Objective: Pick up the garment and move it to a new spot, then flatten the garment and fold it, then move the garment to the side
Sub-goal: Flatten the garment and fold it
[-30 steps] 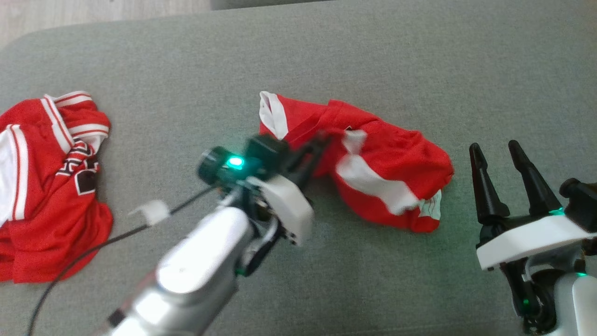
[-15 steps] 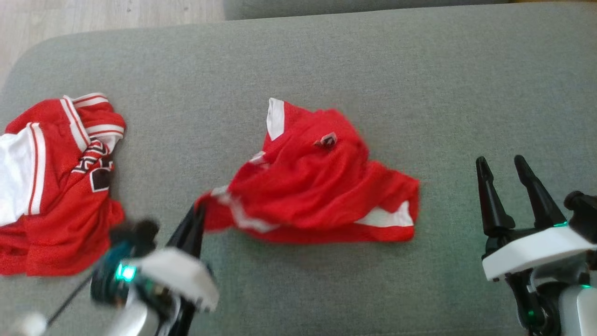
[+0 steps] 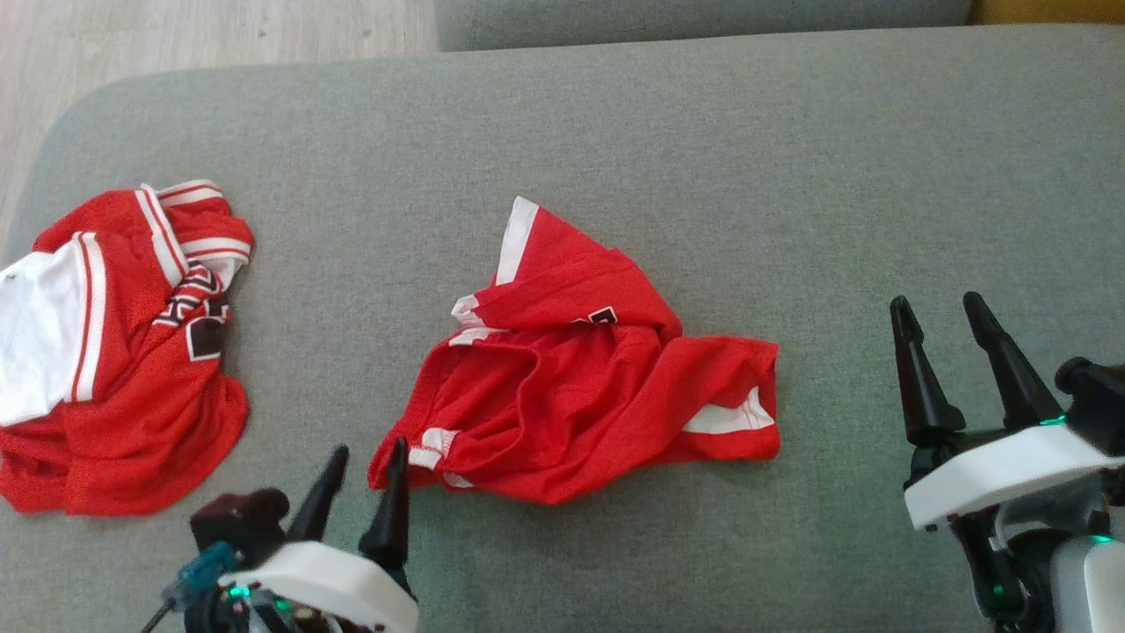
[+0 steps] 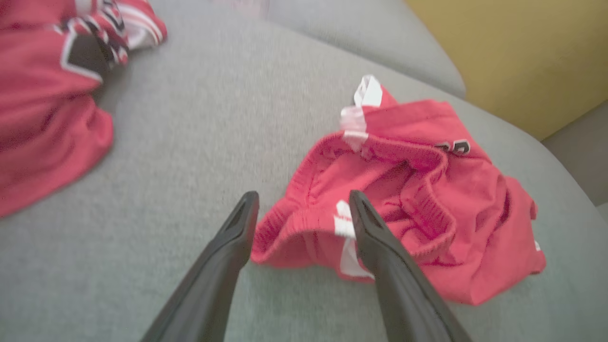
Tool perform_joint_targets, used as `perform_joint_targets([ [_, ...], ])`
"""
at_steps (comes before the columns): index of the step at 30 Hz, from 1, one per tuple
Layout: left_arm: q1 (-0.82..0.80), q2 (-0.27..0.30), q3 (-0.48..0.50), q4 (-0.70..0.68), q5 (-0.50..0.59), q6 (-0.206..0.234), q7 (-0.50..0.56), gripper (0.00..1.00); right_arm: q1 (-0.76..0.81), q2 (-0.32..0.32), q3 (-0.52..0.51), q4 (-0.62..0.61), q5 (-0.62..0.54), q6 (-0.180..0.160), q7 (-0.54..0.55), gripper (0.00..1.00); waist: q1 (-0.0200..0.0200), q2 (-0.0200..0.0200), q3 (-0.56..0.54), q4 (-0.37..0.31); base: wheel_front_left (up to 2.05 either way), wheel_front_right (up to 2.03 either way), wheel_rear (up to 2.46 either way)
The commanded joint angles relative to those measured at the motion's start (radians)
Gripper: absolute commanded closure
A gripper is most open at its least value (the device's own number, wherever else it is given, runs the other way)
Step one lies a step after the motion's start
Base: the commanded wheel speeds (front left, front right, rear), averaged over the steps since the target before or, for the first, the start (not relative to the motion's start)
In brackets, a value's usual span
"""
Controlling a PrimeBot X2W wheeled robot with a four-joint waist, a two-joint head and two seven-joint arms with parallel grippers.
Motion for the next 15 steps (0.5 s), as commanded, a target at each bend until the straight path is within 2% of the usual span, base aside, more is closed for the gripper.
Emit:
perform_joint_targets([
  [1,-0.065,0.019,0.052,-0.035,0.033,-0.002,-0.04,0.0,-0.026,-0.005,0.027,-0.046,-0.009,-0.001,0.005,0.0,0.0,0.0,-0.007,0.0,0.0,0.0,0.0],
  [4,-0.09,0.038,0.073,-0.05,0.095,0.009,-0.114,0.0,-0.025,-0.005,0.032,-0.058,-0.019,-0.001,0.014,0.0,0.0,0.0,-0.015,0.002,0.0,0.0,0.0],
  [8,-0.133,0.104,0.088,-0.061,0.25,0.073,-0.196,0.0,-0.024,-0.005,0.039,-0.075,-0.032,-0.001,0.025,0.0,0.0,0.0,-0.02,0.006,0.0,0.0,0.0],
  [12,-0.148,0.164,0.105,-0.05,0.33,0.117,-0.212,0.0,-0.022,-0.005,0.044,-0.091,-0.038,-0.001,0.037,0.0,0.0,0.0,-0.023,0.007,0.0,0.0,0.0],
  [15,-0.148,0.188,0.116,-0.052,0.348,0.132,-0.209,0.0,-0.019,-0.005,0.046,-0.098,-0.04,-0.001,0.041,0.0,0.0,0.0,-0.023,0.007,0.0,0.0,0.0],
])
